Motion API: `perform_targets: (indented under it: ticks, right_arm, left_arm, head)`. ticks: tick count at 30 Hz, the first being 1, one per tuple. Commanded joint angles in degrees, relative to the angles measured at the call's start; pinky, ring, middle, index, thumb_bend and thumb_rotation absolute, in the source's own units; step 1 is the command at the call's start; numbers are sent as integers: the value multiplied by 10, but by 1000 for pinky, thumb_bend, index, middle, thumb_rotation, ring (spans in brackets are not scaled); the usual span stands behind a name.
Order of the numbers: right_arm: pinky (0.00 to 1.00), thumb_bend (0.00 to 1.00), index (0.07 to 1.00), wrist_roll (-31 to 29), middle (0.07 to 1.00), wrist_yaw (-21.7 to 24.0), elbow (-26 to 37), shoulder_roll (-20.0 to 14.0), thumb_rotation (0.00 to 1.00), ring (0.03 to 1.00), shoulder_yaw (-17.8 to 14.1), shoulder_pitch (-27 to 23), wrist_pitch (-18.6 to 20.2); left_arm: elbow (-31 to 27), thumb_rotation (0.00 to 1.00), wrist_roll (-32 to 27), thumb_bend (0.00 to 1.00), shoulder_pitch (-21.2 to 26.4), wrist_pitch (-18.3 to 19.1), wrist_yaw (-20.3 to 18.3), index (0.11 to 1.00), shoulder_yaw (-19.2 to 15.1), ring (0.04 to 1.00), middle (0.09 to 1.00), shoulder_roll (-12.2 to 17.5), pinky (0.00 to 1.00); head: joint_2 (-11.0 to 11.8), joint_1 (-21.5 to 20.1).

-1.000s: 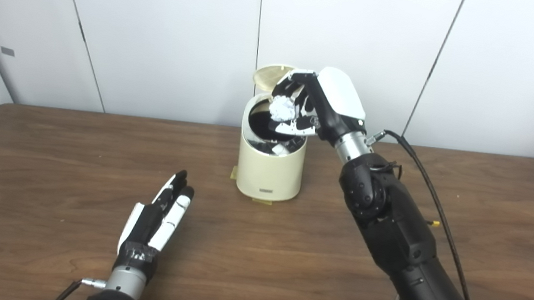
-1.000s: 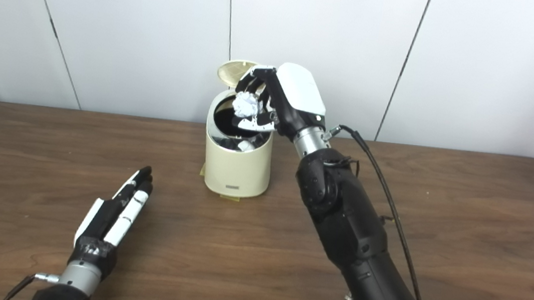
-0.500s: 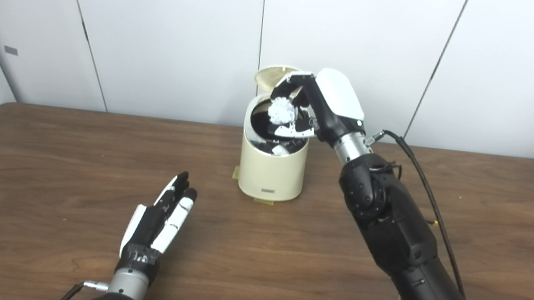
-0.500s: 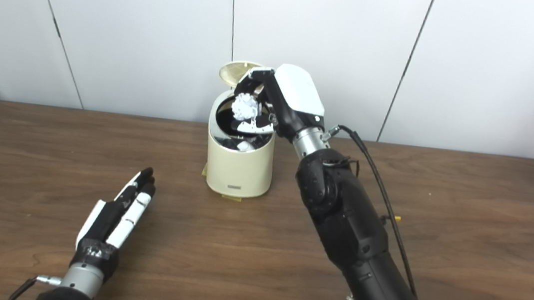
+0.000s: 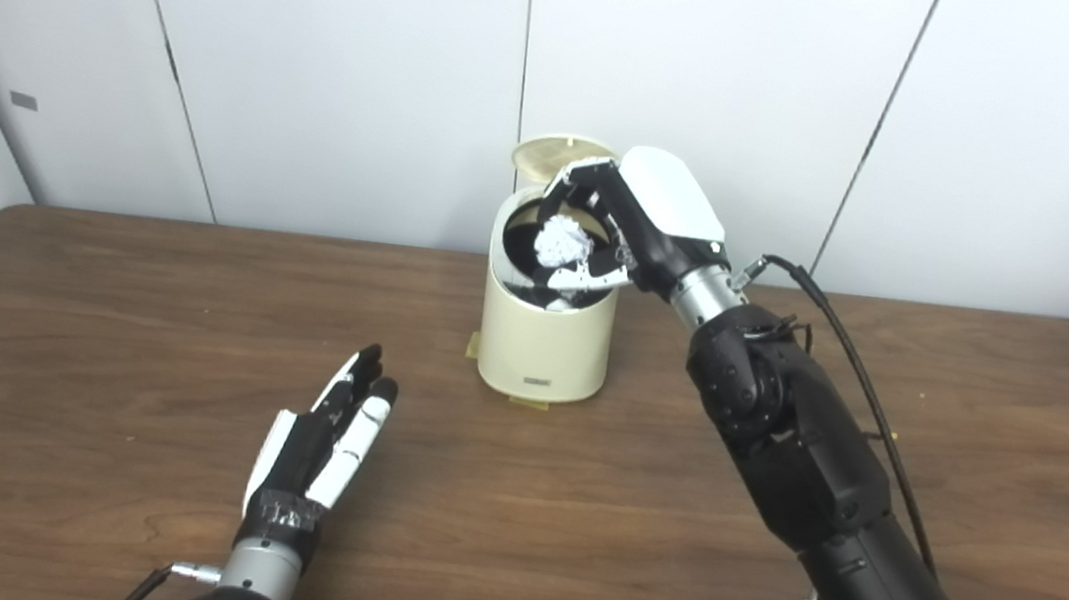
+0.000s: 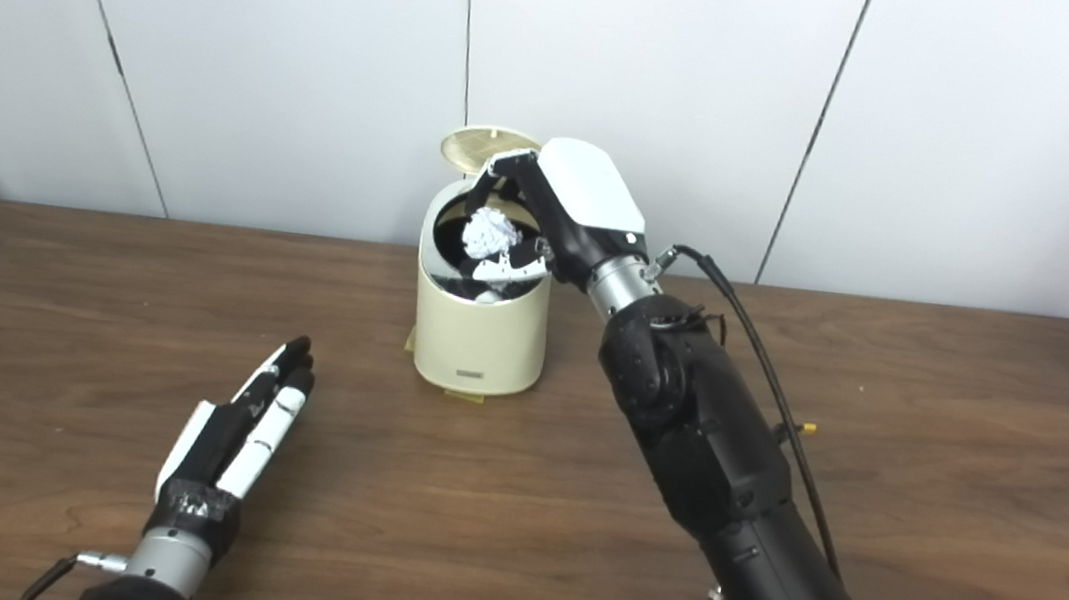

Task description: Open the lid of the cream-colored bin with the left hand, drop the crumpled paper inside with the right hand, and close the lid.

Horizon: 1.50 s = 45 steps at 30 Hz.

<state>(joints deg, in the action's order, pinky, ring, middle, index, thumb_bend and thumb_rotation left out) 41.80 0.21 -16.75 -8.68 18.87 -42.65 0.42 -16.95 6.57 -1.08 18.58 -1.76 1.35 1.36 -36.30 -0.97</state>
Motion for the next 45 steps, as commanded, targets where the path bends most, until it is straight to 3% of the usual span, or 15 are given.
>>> perform_targets:
  ticks: [1, 21, 22, 23, 24, 26, 30, 33, 45]
  right_arm:
    - [588, 898, 627, 1, 675, -6, 16, -8, 146, 656, -5, -27, -4]
    - [608, 909, 632, -2, 661, -14, 16, -8, 147, 656, -8, -25, -10]
    - [559, 869, 603, -9, 629, -17, 20, -5, 84, 613, -13, -23, -12]
    - [496, 704, 549, -18, 558, -24, 23, -1, 43, 549, -19, -21, -18]
    - [443, 612, 533, -25, 534, -28, 25, 2, 21, 473, -23, -19, -22]
    - [399, 536, 520, -30, 513, -32, 26, 4, 4, 411, -25, -18, -26]
    - [387, 517, 517, -32, 508, -35, 26, 2, 0, 395, -23, -19, -25]
    - [365, 503, 506, -42, 506, -60, 79, 3, 0, 393, -39, -3, -45]
    - [348, 499, 510, -56, 505, -63, 185, 0, 0, 392, -86, 49, -35]
  left_arm:
    - [-8, 799, -3, 597, 9, -19, 5, 995, 0, 1000, 974, -3, 1000]
    - [-6, 769, -6, 586, 8, -24, 4, 1000, 0, 1000, 978, -4, 1000]
    - [-6, 778, -6, 588, 8, -26, 4, 1000, 0, 1000, 978, -4, 1000]
    - [-5, 780, -4, 590, 8, -27, 5, 1000, 0, 1000, 981, -3, 1000]
    - [-5, 783, -3, 599, 8, -27, 5, 1000, 0, 1000, 981, -3, 1000]
    - [-5, 787, -1, 607, 8, -27, 6, 1000, 0, 1000, 981, -2, 1000]
    - [-5, 788, -1, 609, 8, -27, 5, 1000, 0, 1000, 981, -3, 1000]
    - [5, 768, -8, 598, 10, -35, 5, 1000, -1, 1000, 986, -7, 1000]
    - [22, 751, -13, 586, 17, -50, 5, 1000, 0, 1000, 997, -8, 1000]
  head:
    - [-1, 1]
    - [-4, 2]
    - [-4, 2]
    - [-4, 2]
    - [-4, 2]
    - [-4, 2]
    - [-4, 2]
    - [-2, -2]
    - [5, -4]
